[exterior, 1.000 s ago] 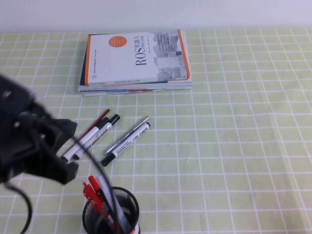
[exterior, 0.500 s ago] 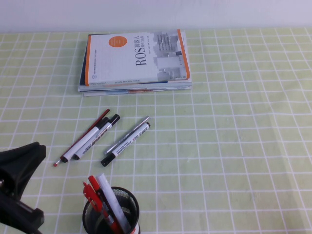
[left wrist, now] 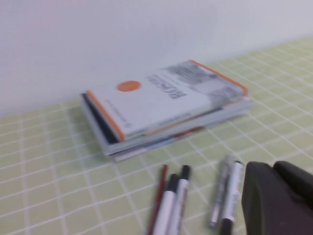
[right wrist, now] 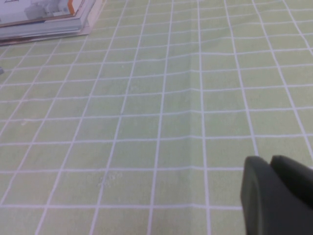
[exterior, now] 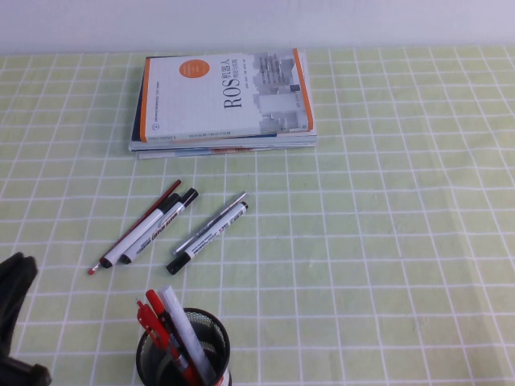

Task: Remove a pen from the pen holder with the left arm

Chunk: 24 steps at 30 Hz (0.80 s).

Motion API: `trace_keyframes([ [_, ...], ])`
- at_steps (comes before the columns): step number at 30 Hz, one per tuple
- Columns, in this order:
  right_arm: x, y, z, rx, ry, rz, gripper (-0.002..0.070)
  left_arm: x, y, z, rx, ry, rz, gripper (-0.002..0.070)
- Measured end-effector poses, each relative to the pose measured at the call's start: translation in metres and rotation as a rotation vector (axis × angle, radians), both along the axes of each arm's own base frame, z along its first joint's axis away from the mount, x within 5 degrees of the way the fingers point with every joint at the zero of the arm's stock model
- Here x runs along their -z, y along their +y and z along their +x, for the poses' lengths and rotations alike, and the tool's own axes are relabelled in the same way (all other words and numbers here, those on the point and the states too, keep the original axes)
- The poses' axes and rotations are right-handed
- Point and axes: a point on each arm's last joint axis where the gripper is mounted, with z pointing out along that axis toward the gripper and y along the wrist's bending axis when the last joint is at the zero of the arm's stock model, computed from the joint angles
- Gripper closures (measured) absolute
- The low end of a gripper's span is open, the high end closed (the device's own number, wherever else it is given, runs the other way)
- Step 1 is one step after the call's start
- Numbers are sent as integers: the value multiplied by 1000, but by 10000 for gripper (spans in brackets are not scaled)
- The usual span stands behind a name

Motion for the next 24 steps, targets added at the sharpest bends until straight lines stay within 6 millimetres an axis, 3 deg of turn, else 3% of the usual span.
trace_keyframes([
  [5,0,0,0,0,0,0,689,24,20,-17,-167,-90,-84,677],
  [11,0,0,0,0,0,0,689,42,31,-33,-286,-194,-126,677],
  [24,0,0,0,0,0,0,689,74,30,-32,-288,-18,-87,677],
])
